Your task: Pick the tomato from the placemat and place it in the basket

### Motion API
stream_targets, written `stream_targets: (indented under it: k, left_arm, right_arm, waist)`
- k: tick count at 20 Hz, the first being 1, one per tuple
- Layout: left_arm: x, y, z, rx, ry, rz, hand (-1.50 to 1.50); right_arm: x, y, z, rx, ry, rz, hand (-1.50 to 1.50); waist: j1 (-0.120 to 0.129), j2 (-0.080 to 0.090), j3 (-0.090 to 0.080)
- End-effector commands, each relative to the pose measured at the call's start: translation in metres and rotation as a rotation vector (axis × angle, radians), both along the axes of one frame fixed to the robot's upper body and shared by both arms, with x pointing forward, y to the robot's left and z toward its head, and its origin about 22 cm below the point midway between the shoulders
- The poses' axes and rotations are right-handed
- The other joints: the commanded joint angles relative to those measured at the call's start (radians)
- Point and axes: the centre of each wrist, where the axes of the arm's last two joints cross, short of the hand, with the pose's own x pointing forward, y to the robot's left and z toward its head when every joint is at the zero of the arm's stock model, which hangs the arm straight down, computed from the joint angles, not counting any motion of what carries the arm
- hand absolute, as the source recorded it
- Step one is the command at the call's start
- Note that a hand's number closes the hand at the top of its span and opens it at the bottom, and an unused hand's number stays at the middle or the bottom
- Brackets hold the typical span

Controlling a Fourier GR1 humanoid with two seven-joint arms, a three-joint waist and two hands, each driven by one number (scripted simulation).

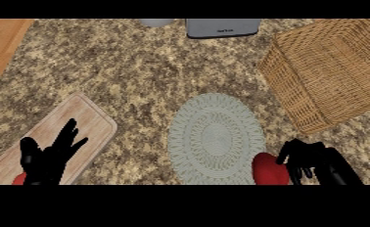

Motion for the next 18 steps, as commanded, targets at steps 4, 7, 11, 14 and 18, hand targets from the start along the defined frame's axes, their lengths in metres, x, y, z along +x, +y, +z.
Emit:
stream_targets:
  k: [4,7,11,14,18]
  left_arm:
    - [-0.002,-0.008,-0.016,0.004,0.092,-0.018,0.00]
    - [-0.003,-0.006,-0.010,0.011,0.101,-0.037,0.00]
    - [0.007,-0.013,-0.010,0.008,0.081,-0.055,0.00]
    - [0.019,-0.015,-0.010,-0.013,0.086,-0.047,0.00]
    - [0.012,-0.032,-0.006,0.002,0.068,-0.080,0.00]
  right_arm:
    - [-0.028,-0.044,0.092,0.153,-0.088,-0.133,1.50]
    - [-0.026,-0.068,0.122,0.159,-0.114,-0.235,1.50]
    - [-0.018,-0.089,0.165,0.224,-0.137,-0.320,1.50]
    - [-0.003,-0.119,0.191,0.244,-0.132,-0.377,1.50]
    - [0.024,-0.152,0.223,0.227,-0.113,-0.438,1.50]
  waist:
    - [0.026,0.015,-0.011]
    - [0.044,0.016,-0.010]
    - [0.061,0.018,-0.012]
    - [0.066,0.020,-0.011]
    - [0.090,0.021,-0.010]
